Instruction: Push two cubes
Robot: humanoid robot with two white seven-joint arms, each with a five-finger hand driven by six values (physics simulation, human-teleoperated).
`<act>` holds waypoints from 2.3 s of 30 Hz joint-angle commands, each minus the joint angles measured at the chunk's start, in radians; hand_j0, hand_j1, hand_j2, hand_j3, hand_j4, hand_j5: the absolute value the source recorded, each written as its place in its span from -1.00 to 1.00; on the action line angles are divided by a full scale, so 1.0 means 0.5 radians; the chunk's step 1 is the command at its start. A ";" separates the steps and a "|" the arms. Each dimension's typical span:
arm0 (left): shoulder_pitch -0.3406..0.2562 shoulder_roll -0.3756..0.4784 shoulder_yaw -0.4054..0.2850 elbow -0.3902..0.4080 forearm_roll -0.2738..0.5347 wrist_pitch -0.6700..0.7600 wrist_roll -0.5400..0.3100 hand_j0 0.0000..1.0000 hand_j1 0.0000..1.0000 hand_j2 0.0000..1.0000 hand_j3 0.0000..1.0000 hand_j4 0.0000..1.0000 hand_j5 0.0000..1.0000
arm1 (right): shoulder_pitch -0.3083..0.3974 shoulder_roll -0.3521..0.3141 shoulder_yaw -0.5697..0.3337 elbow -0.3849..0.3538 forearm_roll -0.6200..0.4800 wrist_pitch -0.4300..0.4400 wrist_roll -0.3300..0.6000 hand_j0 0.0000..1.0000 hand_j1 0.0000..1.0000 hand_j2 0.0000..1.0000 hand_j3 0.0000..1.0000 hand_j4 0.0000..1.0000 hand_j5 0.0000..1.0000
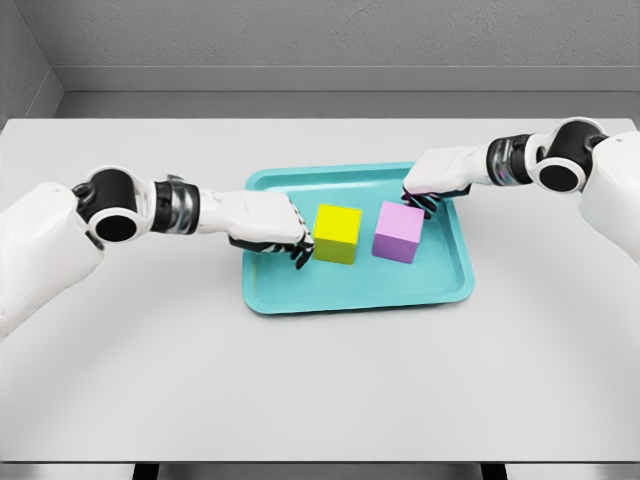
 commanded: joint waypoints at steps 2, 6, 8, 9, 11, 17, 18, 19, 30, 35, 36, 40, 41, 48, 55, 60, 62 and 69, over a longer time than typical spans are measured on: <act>0.000 -0.011 -0.002 -0.002 -0.006 0.005 0.001 -0.18 -0.18 -0.18 -0.18 -0.18 -0.18 | 0.000 0.001 -0.002 -0.037 -0.010 0.004 0.000 -0.64 -0.64 -0.64 -0.64 -0.64 -0.64; 0.000 -0.011 -0.002 0.001 -0.015 0.005 0.001 -0.18 -0.18 -0.18 -0.18 -0.18 -0.18 | 0.012 -0.002 0.005 -0.090 -0.010 0.004 0.000 -0.64 -0.64 -0.64 -0.64 -0.64 -0.64; 0.000 -0.017 -0.020 0.001 -0.025 0.005 0.001 -0.18 -0.18 -0.18 -0.18 -0.18 -0.18 | 0.012 -0.002 0.032 -0.105 -0.010 0.004 0.000 -0.64 -0.64 -0.64 -0.64 -0.64 -0.64; -0.003 -0.038 -0.017 0.001 -0.040 0.005 0.001 -0.18 -0.18 -0.18 -0.18 -0.18 -0.18 | 0.012 -0.002 0.032 -0.105 -0.010 0.004 0.000 -0.64 -0.64 -0.64 -0.64 -0.64 -0.64; -0.006 -0.038 -0.017 -0.002 -0.040 0.005 0.001 -0.18 -0.18 -0.18 -0.18 -0.18 -0.18 | 0.015 -0.002 0.035 -0.111 -0.010 0.004 0.000 -0.64 -0.64 -0.64 -0.64 -0.64 -0.64; -0.009 -0.032 -0.017 -0.023 -0.034 0.005 0.001 -0.18 -0.18 -0.18 -0.18 -0.18 -0.18 | 0.000 -0.020 -0.014 -0.096 -0.010 0.004 0.000 -0.58 -0.58 -0.58 -0.58 -0.58 -0.58; -0.012 -0.020 -0.017 -0.026 -0.034 0.005 0.001 -0.18 -0.18 -0.18 -0.18 -0.18 -0.18 | -0.003 -0.027 -0.072 -0.071 -0.004 0.004 0.000 -0.58 -0.58 -0.58 -0.58 -0.58 -0.58; -0.012 -0.008 -0.008 -0.029 -0.028 0.005 0.001 -0.18 -0.18 -0.18 -0.18 -0.18 -0.18 | -0.012 -0.027 -0.081 -0.053 0.005 0.004 0.000 -0.58 -0.58 -0.58 -0.58 -0.58 -0.58; -0.012 0.305 0.400 0.099 0.049 0.005 0.001 -0.17 -0.17 -0.17 -0.17 -0.17 -0.17 | -0.061 0.130 -0.078 -0.022 0.113 0.004 0.000 -0.58 -0.58 -0.58 -0.58 -0.58 -0.58; -0.012 0.311 0.501 0.283 0.089 0.005 0.001 -0.17 -0.17 -0.17 -0.17 -0.17 -0.17 | -0.055 0.148 -0.023 -0.025 0.107 0.004 0.000 -0.58 -0.58 -0.58 -0.58 -0.58 -0.58; -0.015 0.314 0.520 0.339 0.092 0.005 0.001 -0.17 -0.17 -0.17 -0.17 -0.17 -0.17 | -0.055 0.157 0.005 -0.028 0.103 0.004 0.000 -0.58 -0.58 -0.58 -0.58 -0.58 -0.58; -0.012 0.311 0.636 0.517 0.107 0.005 0.001 -0.16 -0.16 -0.16 -0.16 -0.16 -0.16 | -0.052 0.161 0.038 -0.044 0.091 0.004 0.000 -0.58 -0.58 -0.58 -0.58 -0.58 -0.58; -0.009 0.311 0.636 0.514 0.119 0.005 0.001 -0.16 -0.16 -0.16 -0.16 -0.16 -0.16 | -0.052 0.161 0.041 -0.047 0.091 0.004 0.000 -0.58 -0.58 -0.58 -0.58 -0.58 -0.58; -0.009 0.311 0.636 0.517 0.132 0.005 0.001 -0.16 -0.16 -0.16 -0.16 -0.16 -0.16 | -0.058 0.157 0.035 -0.087 0.079 0.004 0.000 -0.58 -0.58 -0.58 -0.58 -0.58 -0.58; -0.006 0.311 0.636 0.514 0.132 0.005 0.001 -0.16 -0.16 -0.16 -0.16 -0.16 -0.16 | -0.055 0.151 0.035 -0.148 0.076 0.004 0.000 -0.58 -0.58 -0.58 -0.58 -0.58 -0.58; -0.006 0.314 0.636 0.514 0.132 0.005 0.001 -0.16 -0.16 -0.16 -0.16 -0.16 -0.16 | -0.068 0.127 -0.277 -0.034 0.073 0.004 0.000 -0.51 -0.51 -0.51 -0.51 -0.51 -0.51; -0.006 0.314 0.636 0.514 0.132 0.005 0.001 -0.14 -0.14 -0.14 -0.14 -0.14 -0.14 | -0.083 0.029 -0.514 0.015 0.067 0.004 0.000 -0.29 -0.29 -0.29 -0.29 -0.29 -0.29; -0.006 0.281 0.636 1.007 0.494 0.005 0.001 1.00 1.00 1.00 1.00 1.00 1.00 | 0.110 -0.257 -0.793 0.441 -0.292 0.004 0.000 1.00 1.00 1.00 1.00 1.00 1.00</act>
